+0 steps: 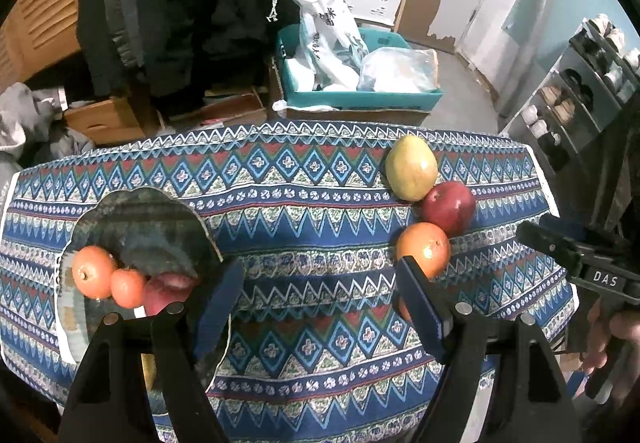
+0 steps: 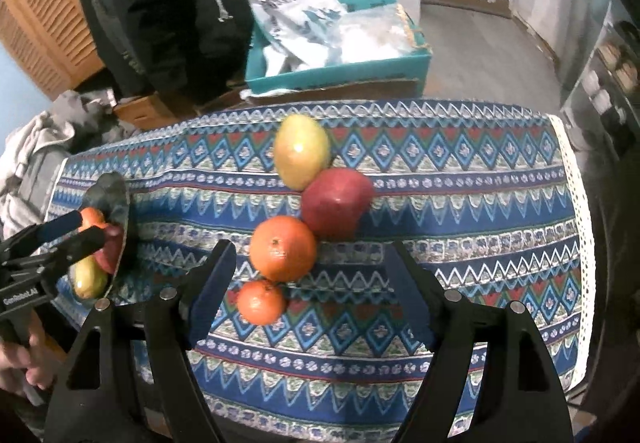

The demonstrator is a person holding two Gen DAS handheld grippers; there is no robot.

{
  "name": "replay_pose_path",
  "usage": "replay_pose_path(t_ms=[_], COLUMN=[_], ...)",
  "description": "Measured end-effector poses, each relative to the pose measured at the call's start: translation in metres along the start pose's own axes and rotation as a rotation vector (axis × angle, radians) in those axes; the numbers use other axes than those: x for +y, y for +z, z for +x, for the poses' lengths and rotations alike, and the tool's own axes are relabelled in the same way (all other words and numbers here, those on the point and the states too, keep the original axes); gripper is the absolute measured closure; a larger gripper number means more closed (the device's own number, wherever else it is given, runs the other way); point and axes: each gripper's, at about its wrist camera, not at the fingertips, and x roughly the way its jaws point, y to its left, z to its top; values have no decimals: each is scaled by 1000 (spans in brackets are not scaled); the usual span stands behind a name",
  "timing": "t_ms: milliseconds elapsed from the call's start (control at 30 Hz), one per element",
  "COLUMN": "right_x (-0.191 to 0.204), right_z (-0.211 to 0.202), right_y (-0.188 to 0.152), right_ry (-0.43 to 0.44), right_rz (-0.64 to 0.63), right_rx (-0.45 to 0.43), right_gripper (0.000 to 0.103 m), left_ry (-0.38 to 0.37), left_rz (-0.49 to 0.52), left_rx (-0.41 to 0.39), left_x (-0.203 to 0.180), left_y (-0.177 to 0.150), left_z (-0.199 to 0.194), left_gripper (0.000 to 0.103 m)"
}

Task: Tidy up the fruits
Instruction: 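Withdraw both grippers from the bowl toward the remaining fruit cluster, then close left gripper on an orange while right gripper grasps another red apple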

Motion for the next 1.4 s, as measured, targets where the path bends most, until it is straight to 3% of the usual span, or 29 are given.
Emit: replay_pose_path(t_ms=[933, 1400], right_x=[-21, -19], right_z=[132, 134], right_y=[31, 27], right_ry=[43, -8], right_rz=[84, 13], right_rx=[164, 125], right_gripper=[25, 31], left_ry=[21, -21], left_rz=[-29, -7], left_rx=[134, 169], left_x=[9, -3], left_y=[26, 22], left_z=[103, 114], left_gripper=[23, 23])
